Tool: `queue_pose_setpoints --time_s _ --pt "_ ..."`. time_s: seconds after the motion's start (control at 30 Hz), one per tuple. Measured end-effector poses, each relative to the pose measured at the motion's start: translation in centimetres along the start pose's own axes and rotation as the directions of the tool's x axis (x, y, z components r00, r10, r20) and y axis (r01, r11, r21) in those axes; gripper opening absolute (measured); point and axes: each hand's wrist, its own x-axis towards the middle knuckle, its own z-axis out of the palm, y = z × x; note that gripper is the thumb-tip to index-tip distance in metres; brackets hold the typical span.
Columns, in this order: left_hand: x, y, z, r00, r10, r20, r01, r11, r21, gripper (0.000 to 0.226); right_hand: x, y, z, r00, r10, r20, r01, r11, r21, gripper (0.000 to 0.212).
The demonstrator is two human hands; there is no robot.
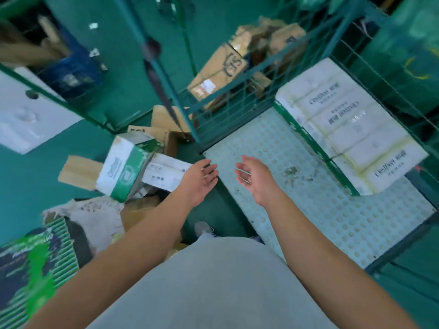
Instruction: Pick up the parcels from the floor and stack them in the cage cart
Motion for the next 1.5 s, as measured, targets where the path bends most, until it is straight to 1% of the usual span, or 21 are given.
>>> queue_pose_setpoints --time_s 0.1,0.2,0.37,0.4,0.47,0.53,0.67,0.83,0.93,1.0,1.1,1.2,1.27,1.33,1.4,1.5 --pt "-0.9 1.8 -6.1 0.998 0.01 -0.057 -0.018 0.99 -0.14 0.018 -0.2 1.2 6.2 0.998 0.021 0.057 -0.014 0.992 -0.124 0.006" --pt "-1.4 2.9 -12.4 0.994 0.02 -0.108 -0.046 0.968 -0.248 0.019 -0.5 2.9 12.3 0.993 0.029 0.113 0.0 0.968 -0.252 0.005" --pt "-2.5 3.6 -20.0 0.986 0.012 -0.169 -0.079 0.916 -0.394 0.018 -0.8 5.5 19.7 0.983 0.047 0.179 0.036 0.9 -0.435 0.005" --pt "-2.8 3.7 -21.9 0.983 0.014 -0.182 -0.092 0.899 -0.427 0.018 -0.9 6.3 21.7 0.978 0.059 0.2 0.045 0.877 -0.478 0.006" --pt "-3.0 3.8 -22.8 0.982 0.007 -0.188 -0.094 0.883 -0.46 0.02 -0.7 6.6 22.6 0.975 0.07 0.212 0.047 0.863 -0.502 0.01" --pt "-3.3 3.6 -24.9 0.98 -0.004 -0.2 -0.104 0.843 -0.527 0.023 -0.9 7.6 24.7 0.969 0.095 0.229 0.054 0.821 -0.568 0.018" --pt "-3.8 3.1 -27.6 0.973 -0.026 -0.23 -0.128 0.77 -0.625 0.021 -0.8 8.8 27.6 0.96 0.132 0.247 0.067 0.746 -0.662 0.022" --pt "-4.3 2.6 -30.1 0.954 -0.06 -0.294 -0.181 0.665 -0.724 0.031 0.1 9.5 30.8 0.947 0.179 0.266 0.085 0.659 -0.747 0.021" --pt "-4.1 2.7 -31.1 0.939 -0.082 -0.333 -0.213 0.62 -0.755 0.031 1.2 9.6 32.3 0.933 0.217 0.286 0.091 0.629 -0.772 0.021" --pt "-3.7 3.0 -31.4 0.933 -0.097 -0.347 -0.228 0.587 -0.777 0.028 2.1 9.4 33.2 0.924 0.246 0.292 0.086 0.611 -0.787 0.023" --pt "-3.2 3.8 -31.4 0.926 -0.118 -0.359 -0.243 0.542 -0.805 0.016 3.8 8.7 34.1 0.912 0.283 0.297 0.082 0.583 -0.808 0.024" --pt "-2.0 5.3 -30.8 0.913 -0.135 -0.386 -0.265 0.522 -0.811 0.012 6.0 7.4 35.5 0.898 0.312 0.311 0.093 0.555 -0.826 0.021" --pt "-0.7 6.1 -30.4 0.897 -0.151 -0.415 -0.286 0.517 -0.807 0.018 8.0 6.6 36.3 0.895 0.326 0.304 0.087 0.542 -0.836 0.018" --pt "0.6 6.8 -30.3 0.885 -0.162 -0.436 -0.3 0.517 -0.802 0.028 9.8 5.9 37.0 0.896 0.332 0.296 0.085 0.524 -0.847 0.021" --pt "2.4 7.5 -30.6 0.879 -0.17 -0.446 -0.305 0.518 -0.799 0.031 12.1 5.7 37.6 0.899 0.335 0.283 0.085 0.499 -0.862 0.022" --pt "4.7 8.2 -31.5 0.869 -0.192 -0.457 -0.304 0.521 -0.797 0.033 14.9 5.7 38.4 0.905 0.343 0.25 0.063 0.475 -0.878 0.014"
